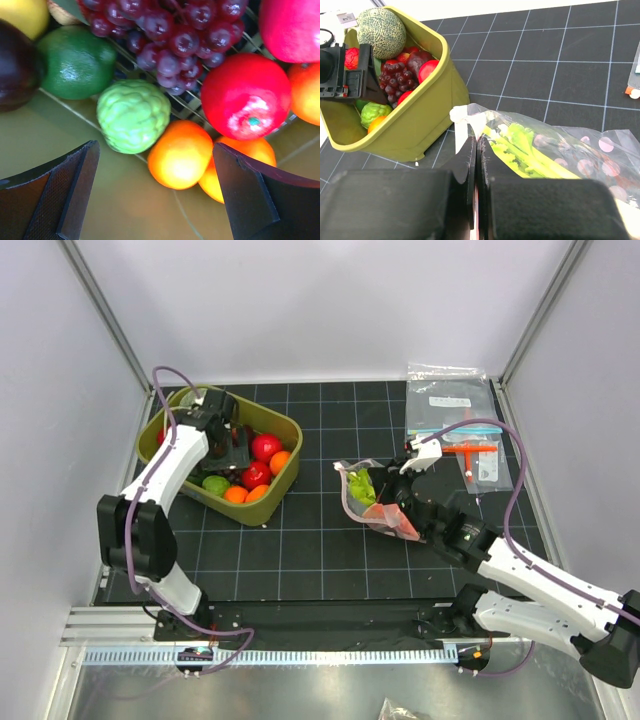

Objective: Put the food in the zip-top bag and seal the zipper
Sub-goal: Pick up the fake fruit from the bin.

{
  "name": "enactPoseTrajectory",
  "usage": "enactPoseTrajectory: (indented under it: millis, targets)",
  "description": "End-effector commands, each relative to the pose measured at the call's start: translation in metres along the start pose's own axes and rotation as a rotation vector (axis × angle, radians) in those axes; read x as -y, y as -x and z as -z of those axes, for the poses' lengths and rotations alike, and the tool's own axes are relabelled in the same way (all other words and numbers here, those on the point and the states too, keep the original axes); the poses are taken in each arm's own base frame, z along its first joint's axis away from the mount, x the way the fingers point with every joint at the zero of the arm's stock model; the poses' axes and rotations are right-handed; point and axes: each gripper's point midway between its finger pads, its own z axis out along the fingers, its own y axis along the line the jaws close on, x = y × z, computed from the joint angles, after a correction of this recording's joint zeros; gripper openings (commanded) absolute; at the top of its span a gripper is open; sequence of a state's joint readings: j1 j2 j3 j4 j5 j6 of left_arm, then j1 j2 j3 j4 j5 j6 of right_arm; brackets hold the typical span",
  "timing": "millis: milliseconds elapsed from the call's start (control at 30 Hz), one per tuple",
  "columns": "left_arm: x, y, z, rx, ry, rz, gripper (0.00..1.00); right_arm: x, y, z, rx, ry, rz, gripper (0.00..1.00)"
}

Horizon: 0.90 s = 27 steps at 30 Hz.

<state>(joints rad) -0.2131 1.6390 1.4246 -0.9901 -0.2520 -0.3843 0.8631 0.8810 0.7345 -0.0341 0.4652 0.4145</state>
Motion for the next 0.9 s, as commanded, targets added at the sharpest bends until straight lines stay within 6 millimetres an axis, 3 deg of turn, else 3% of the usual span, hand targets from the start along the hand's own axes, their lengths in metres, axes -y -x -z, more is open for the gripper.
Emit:
enactPoseTrajectory:
  millis: [0,200,333,400,500,533,567,600,667,733,800,867]
  targets:
    - [0.015,0.016,0.025,0.053,-0.106,0.010,1.00,-0.012,0.024,0.003,0.071,0.036,-0.053,0.01]
    - [0.057,0.016,0.082,0.174,-0.322,-0.025,1.00,-0.021,-0.005,-0.009,-0.009,0.072,-0.098,0.01]
    - [0.054,0.010,0.103,0.267,-0.284,-0.066,1.00,-0.030,0.008,0.003,-0.003,0.120,-0.141,0.01]
    - [0.042,0.011,0.102,0.300,-0.216,-0.046,1.00,-0.031,0.019,0.012,0.026,0.139,-0.150,0.01]
    - [0.051,0.009,0.104,0.299,-0.222,-0.073,1.00,-0.021,0.018,0.017,0.032,0.106,-0.117,0.01]
    - [0.053,0.008,0.100,0.293,-0.219,-0.074,1.00,-0.016,0.020,0.018,0.050,0.099,-0.077,0.01]
    - [0.053,0.007,0.092,0.279,-0.202,-0.077,1.00,-0.008,0.005,0.017,0.033,0.082,-0.051,0.01]
    - [0.058,0.010,0.088,0.285,-0.210,-0.075,1.00,-0.003,0.013,0.016,0.073,0.057,-0.062,0.01]
    - [0.071,0.006,0.073,0.239,-0.234,-0.091,1.00,-0.013,0.021,0.022,0.091,0.128,-0.016,0.01]
    - [0.075,0.009,0.066,0.228,-0.230,-0.086,1.00,-0.017,0.008,0.022,0.078,0.175,0.016,0.01]
    - [0.071,0.016,0.057,0.245,-0.175,-0.092,1.00,-0.014,0.004,0.017,0.079,0.163,0.036,0.01]
    - [0.049,0.030,0.049,0.302,-0.052,-0.069,1.00,-0.021,0.010,0.013,0.052,0.164,0.094,0.01]
